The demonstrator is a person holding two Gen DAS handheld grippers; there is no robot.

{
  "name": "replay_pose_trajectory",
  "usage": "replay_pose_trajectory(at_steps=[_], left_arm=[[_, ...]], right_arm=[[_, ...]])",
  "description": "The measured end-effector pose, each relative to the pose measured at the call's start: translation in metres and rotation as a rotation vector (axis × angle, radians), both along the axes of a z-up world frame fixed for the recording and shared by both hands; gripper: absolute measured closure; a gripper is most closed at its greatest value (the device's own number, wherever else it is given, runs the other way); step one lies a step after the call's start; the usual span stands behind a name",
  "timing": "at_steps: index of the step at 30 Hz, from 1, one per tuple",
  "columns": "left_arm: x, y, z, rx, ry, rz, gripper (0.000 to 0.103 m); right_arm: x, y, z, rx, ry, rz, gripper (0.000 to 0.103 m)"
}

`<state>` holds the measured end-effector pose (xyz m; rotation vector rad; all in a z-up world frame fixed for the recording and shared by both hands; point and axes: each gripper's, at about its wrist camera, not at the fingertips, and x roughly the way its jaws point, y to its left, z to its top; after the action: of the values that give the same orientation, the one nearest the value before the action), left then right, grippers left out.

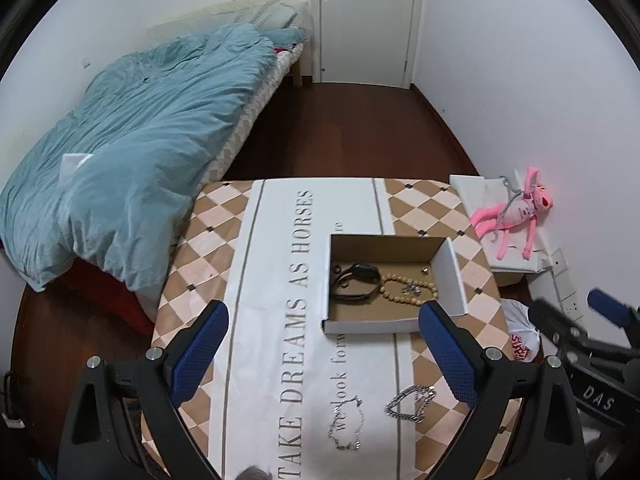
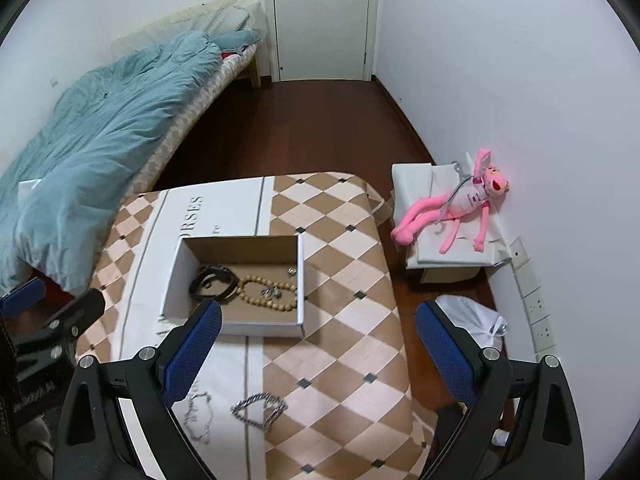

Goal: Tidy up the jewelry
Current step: 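Move both tools back from the box toward the silver chains, then grasp the thick silver chain bracelet with the right tool while the left tool approaches the thin chain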

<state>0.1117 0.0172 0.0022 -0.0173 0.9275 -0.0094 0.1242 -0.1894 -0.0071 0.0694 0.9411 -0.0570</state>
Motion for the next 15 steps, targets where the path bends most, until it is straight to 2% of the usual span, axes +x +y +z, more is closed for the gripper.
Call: replay_pose_trajectory(at_steps=[4, 9, 13, 15], left_arm=[[-0.008, 0.010, -0.035, 0.041, 0.056, 0.026, 0.006], [-0.023, 0.018, -0.097, 0.096, 0.183, 0.038, 0.006], [-0.033, 0.026, -0.137, 0.122, 0.266, 0.053, 0.006], [-0.037, 0.029, -0.151, 0.126, 0.293, 0.060, 0.006]], right_arm=[[-0.006, 0.002, -0.040, 0.034, 0.096, 0.018, 0.004], [-0.010, 0.009, -0.131, 0.083, 0.282, 0.031, 0.004], [-0.016, 0.018, -0.177, 0.097, 0.349, 0.024, 0.004], [-0.020, 0.024, -0.190, 0.090, 0.359, 0.027, 0.005]])
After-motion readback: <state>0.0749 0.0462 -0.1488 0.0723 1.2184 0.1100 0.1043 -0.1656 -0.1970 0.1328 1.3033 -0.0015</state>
